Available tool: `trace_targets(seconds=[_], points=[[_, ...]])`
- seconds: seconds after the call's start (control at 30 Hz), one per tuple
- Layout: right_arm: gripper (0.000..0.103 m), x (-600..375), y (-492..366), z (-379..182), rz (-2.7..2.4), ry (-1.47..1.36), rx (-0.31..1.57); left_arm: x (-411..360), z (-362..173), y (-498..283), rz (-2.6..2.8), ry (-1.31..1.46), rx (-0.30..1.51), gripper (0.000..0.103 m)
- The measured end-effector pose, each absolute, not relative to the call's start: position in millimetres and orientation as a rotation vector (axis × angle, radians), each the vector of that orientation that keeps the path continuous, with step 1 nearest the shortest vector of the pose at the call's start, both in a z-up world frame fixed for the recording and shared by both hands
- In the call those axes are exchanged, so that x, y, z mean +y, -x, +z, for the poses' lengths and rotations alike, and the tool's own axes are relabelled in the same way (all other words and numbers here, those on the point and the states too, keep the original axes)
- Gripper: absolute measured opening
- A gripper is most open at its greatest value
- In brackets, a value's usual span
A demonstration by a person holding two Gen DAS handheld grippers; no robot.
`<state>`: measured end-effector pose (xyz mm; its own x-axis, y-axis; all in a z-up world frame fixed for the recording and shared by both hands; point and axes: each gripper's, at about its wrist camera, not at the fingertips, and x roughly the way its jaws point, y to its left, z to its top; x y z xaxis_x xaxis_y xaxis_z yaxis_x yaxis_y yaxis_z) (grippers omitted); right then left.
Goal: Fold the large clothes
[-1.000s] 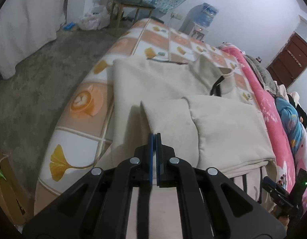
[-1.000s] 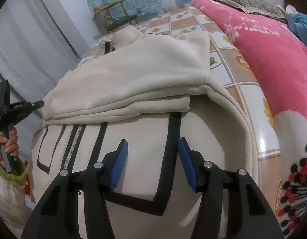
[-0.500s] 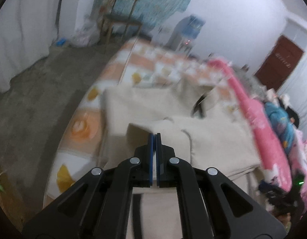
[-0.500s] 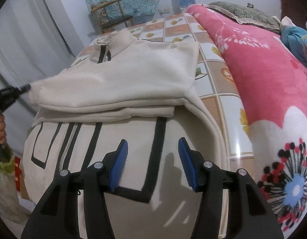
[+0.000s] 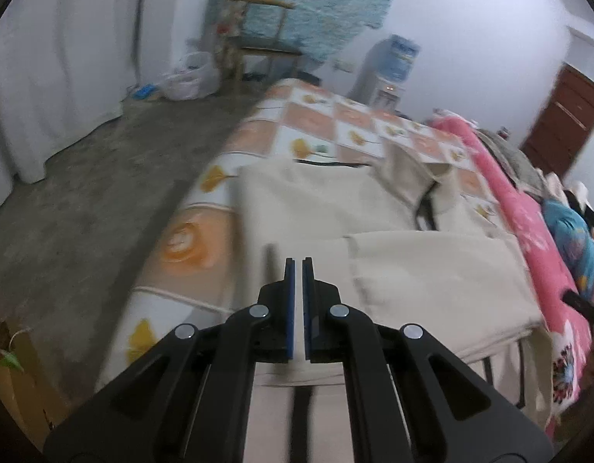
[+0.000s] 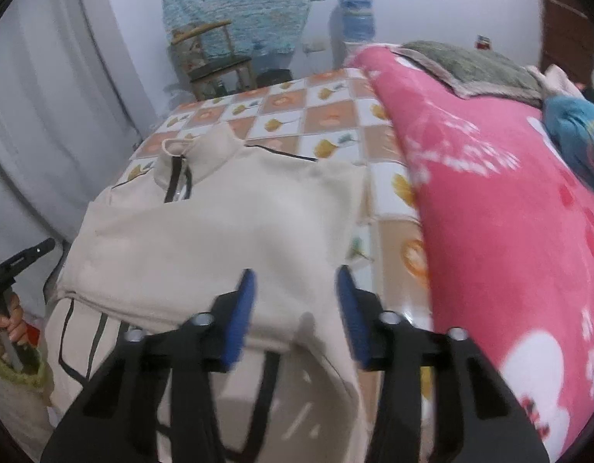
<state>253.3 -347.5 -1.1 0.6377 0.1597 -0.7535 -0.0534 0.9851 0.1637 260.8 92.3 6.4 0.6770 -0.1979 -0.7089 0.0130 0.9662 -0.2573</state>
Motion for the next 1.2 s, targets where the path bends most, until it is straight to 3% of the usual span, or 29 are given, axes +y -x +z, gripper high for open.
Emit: trace_targets(seconds=[0.1,0.2,0.3,0.43,0.5,0.67,0.7,0.87,1.0,1.2], points=[[0.031,-323,-274,-16,0.167,-0.076,0.884,63,-6,-269,-0.179,0.188,0.872,0.003],[0.031,-309,-290,-37,0.159,-0.013,0.913,39,-28,-276,-0.194,0.128,0.92,0.004],[0.029,-314,-302,-66,0.077,0.02,0.984,35,-46,-281,-0.155,0.092,0.914,0.012],[0.028,-326,-290,-61,0.048,-0.041,0.986,42,-42,-275,-0.151,0.098,0.921,0.016],[0.028,-327,-274,-48,0.054,-0.063,0.958,43,-35,-265,-0.168,0.086,0.895,0.023],[0.03,-316,-256,-50,0.072,-0.035,0.943,24,-32,-253,-0.224,-0.007,0.882,0.064],[0.031,-315,-259,-59,0.062,-0.028,0.973,21,-38,-256,-0.216,-0.034,0.907,0.069],[0.035,-313,-256,-56,0.019,-0.06,0.968,10,-45,-259,-0.135,-0.128,0.947,0.07],[0.056,-304,-224,-34,0.046,-0.067,0.886,14,-23,-237,-0.133,-0.118,0.897,0.073],[0.072,-280,-169,-30,0.12,-0.042,0.869,7,-3,-195,-0.155,-0.145,0.874,0.084]])
